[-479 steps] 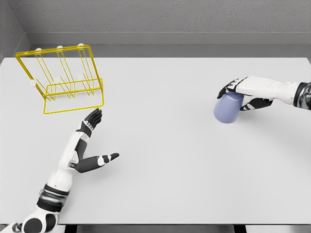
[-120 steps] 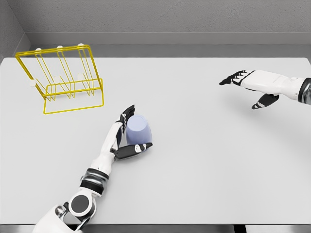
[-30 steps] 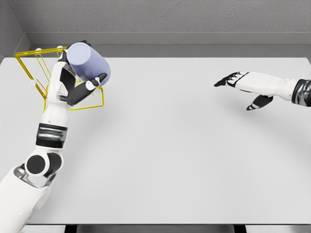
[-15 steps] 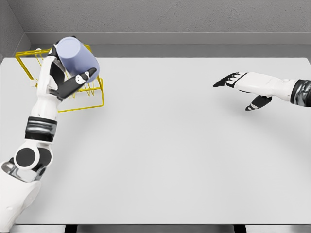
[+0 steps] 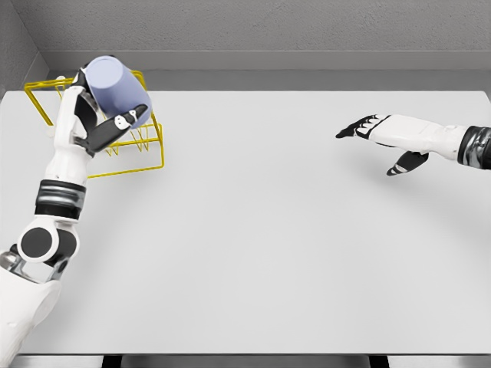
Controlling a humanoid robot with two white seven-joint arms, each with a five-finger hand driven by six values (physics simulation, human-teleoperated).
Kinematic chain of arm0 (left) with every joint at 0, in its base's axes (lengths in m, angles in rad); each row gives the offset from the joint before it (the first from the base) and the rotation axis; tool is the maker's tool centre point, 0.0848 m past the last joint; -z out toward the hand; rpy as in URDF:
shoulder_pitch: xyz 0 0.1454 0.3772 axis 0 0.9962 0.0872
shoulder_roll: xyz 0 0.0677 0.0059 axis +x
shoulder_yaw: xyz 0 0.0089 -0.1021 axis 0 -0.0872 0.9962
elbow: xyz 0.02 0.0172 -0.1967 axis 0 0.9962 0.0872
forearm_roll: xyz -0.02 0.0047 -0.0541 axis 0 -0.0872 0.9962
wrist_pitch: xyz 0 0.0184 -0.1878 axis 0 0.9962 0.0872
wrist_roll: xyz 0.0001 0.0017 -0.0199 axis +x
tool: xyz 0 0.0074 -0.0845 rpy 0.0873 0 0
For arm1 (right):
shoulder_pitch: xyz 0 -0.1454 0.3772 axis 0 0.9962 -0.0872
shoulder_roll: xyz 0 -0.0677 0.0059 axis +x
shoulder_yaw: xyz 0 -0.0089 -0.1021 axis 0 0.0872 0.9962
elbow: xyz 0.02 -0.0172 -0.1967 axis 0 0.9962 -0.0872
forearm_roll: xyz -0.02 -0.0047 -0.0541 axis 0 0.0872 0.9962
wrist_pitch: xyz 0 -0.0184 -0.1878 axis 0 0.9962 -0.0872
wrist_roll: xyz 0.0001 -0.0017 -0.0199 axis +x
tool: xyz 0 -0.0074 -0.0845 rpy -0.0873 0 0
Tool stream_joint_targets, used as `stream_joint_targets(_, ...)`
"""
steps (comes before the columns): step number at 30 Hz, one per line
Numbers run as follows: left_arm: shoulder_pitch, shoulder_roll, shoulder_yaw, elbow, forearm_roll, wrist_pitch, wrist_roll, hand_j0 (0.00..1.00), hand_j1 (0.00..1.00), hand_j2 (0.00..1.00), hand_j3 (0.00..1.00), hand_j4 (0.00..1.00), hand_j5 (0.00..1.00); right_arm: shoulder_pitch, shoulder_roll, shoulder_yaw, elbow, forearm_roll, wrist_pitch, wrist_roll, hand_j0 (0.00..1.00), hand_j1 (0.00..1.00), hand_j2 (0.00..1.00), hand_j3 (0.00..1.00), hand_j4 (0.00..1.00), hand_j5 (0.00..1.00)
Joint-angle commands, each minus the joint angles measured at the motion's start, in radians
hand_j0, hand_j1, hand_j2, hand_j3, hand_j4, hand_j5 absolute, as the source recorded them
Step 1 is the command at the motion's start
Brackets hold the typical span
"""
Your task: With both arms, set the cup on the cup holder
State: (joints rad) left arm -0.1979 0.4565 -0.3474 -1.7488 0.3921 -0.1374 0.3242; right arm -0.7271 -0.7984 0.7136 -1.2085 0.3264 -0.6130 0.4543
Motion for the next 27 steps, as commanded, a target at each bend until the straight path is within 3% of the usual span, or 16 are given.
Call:
stream_joint_targets(1,0.000,0.001,0.005,0.000,-0.002,0.002,-0.001,0.65,0.65,0.65,0.65,0.65,0.65,0.000,-0.001,0.004,0.000,-0.006,0.002,0.000,1.00,1.00,1.00,1.00,1.00,1.00)
stream_joint_targets(14,-0.014,-0.007,0.011,0.012,-0.004,0.018,-0.001,0.65,0.65,0.65,0.65,0.65,0.65,-0.005,0.016,0.009,0.006,-0.006,0.002,0.000,1.00,1.00,1.00,1.00,1.00,1.00)
stream_joint_targets(16,-0.014,-0.009,0.013,0.014,-0.004,0.018,0.001,0.72,0.72,0.72,0.72,0.72,0.72,-0.005,0.016,0.009,0.006,-0.006,0.002,0.000,1.00,1.00,1.00,1.00,1.00,1.00)
stream_joint_targets(18,-0.014,-0.012,0.013,0.014,-0.010,0.018,0.001,0.97,0.97,0.97,0.97,0.97,0.97,-0.005,0.016,0.009,0.006,-0.006,0.002,0.000,1.00,1.00,1.00,1.00,1.00,1.00)
stream_joint_targets(19,-0.014,-0.012,0.011,0.014,-0.013,0.018,0.003,1.00,1.00,1.00,1.00,1.00,1.00,-0.005,0.016,0.009,0.006,-0.006,0.002,0.000,1.00,1.00,1.00,1.00,1.00,1.00)
stream_joint_targets(27,-0.014,-0.016,0.013,0.012,-0.016,0.018,0.006,1.00,1.00,1.00,1.00,1.00,1.00,-0.005,0.016,0.009,0.006,-0.006,0.002,0.000,1.00,1.00,1.00,1.00,1.00,1.00)
